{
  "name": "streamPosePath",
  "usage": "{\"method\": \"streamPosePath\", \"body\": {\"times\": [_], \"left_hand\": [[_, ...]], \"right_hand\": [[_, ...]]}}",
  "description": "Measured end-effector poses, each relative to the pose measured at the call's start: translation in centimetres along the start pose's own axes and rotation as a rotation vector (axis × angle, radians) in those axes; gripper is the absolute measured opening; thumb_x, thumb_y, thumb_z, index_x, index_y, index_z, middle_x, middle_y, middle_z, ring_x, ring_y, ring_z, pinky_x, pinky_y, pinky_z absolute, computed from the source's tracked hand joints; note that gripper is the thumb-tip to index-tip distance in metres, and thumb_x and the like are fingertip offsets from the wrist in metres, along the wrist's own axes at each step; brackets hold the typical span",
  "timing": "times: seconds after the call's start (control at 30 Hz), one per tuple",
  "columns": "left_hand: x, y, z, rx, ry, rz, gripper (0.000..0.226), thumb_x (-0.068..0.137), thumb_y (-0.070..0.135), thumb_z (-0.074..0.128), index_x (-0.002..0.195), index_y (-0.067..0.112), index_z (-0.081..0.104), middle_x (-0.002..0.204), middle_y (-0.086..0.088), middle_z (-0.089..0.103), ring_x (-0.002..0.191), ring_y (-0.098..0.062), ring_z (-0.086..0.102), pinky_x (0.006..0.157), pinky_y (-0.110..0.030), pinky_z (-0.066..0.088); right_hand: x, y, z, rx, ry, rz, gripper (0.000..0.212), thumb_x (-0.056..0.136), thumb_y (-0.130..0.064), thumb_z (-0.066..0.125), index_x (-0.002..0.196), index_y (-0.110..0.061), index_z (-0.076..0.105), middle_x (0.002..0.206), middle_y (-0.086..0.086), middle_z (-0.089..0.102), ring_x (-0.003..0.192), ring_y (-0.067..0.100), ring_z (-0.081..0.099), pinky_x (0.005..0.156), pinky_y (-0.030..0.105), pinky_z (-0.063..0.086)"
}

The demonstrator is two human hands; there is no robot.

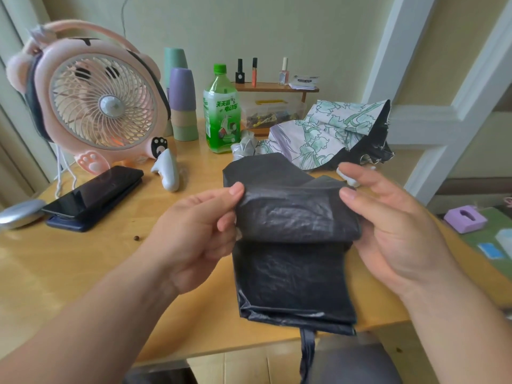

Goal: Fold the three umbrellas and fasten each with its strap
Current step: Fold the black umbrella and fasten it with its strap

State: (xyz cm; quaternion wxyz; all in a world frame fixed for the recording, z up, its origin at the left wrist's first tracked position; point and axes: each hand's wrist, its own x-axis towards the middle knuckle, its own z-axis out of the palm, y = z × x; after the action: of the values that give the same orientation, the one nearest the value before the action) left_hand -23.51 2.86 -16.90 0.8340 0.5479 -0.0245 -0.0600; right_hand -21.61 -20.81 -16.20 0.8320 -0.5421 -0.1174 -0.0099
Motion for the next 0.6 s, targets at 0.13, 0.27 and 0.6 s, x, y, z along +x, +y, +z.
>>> {"method": "streamPosePath", "body": {"times": [0.13,0.27,0.6], "left_hand": [[-2.1,-1.1,-1.2,0.240,-0.050,0.014,0.040,0.086,0.027,0.077,0.059,0.006,0.056,0.046,-0.014,0.044,0.036,-0.017,0.041,0.037,-0.021,0.032],[-3.8,-1.9,-1.8,0.422,-0.084,0.020,0.025,0.078,0.030,0.077,0.065,0.011,0.068,0.060,-0.013,0.057,0.049,-0.021,0.050,0.044,-0.025,0.040],[-5.5,-1.5,-4.2,1.083,-0.150,0.028,0.037,0.074,0.062,0.069,0.085,0.027,0.073,0.068,0.004,0.065,0.062,-0.015,0.052,0.063,-0.032,0.045]], "right_hand": [[-1.7,0.5,-1.1,-0.049,-0.002,0.023,0.029,0.078,-0.007,0.064,0.103,-0.015,0.075,0.092,0.015,0.076,0.083,0.022,0.073,0.074,0.027,0.061],[-4.0,0.8,-2.5,-0.203,-0.031,0.034,0.053,0.060,-0.046,0.093,0.102,-0.017,0.079,0.077,0.008,0.069,0.072,0.014,0.061,0.061,0.018,0.049],[-9.4,2.0,-2.5,-0.627,-0.084,0.061,0.025,0.081,-0.046,0.080,0.104,-0.036,0.078,0.076,0.020,0.070,0.064,0.029,0.057,0.063,0.018,0.045]]}}
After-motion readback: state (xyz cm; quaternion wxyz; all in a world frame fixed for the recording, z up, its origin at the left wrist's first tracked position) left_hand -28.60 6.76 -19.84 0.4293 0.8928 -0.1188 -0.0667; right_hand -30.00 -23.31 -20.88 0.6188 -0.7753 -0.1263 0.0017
